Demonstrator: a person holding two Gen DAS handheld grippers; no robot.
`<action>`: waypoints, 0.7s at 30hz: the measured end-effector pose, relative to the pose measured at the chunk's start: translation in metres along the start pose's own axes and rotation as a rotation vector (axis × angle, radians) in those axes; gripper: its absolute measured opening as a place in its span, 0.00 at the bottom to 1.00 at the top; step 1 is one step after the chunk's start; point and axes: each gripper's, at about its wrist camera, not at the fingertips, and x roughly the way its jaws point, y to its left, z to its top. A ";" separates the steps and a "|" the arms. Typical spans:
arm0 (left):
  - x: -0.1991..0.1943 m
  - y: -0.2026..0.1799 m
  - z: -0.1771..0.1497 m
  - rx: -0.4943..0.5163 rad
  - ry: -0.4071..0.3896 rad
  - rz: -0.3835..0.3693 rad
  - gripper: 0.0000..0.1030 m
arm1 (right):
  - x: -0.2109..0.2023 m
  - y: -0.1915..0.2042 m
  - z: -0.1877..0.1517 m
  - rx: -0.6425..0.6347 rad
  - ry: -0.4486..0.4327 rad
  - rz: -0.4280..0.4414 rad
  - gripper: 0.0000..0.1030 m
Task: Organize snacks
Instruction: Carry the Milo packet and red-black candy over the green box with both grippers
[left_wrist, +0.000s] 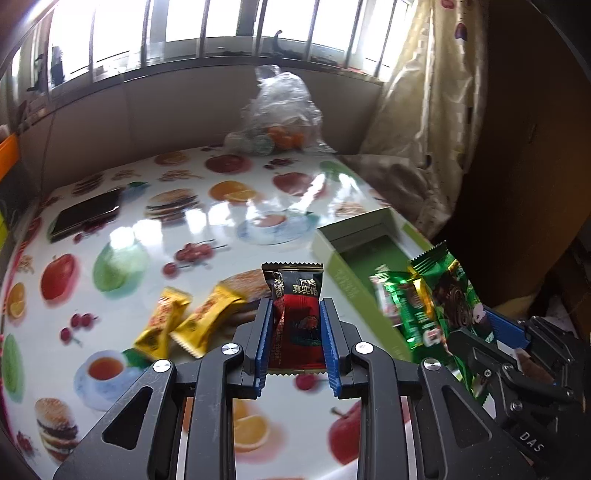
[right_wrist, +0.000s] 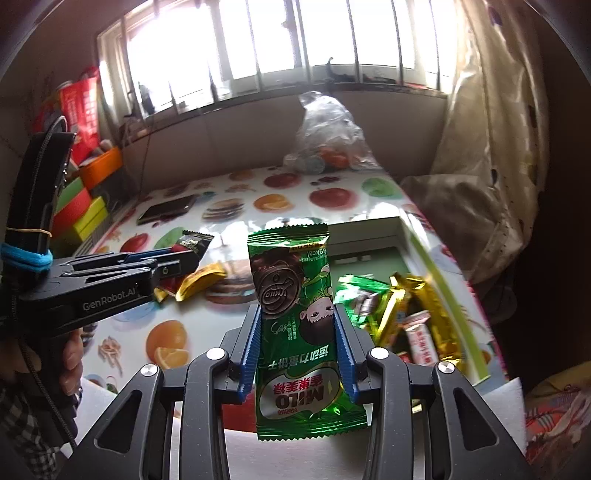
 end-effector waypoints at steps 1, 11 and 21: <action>0.002 -0.004 0.002 0.002 0.001 -0.010 0.25 | -0.001 -0.004 0.001 0.005 -0.001 -0.010 0.35; 0.022 -0.036 0.027 0.023 0.010 -0.086 0.25 | -0.005 -0.043 0.006 0.056 0.010 -0.100 0.35; 0.049 -0.057 0.035 0.049 0.052 -0.114 0.25 | 0.002 -0.071 0.011 0.092 0.031 -0.144 0.35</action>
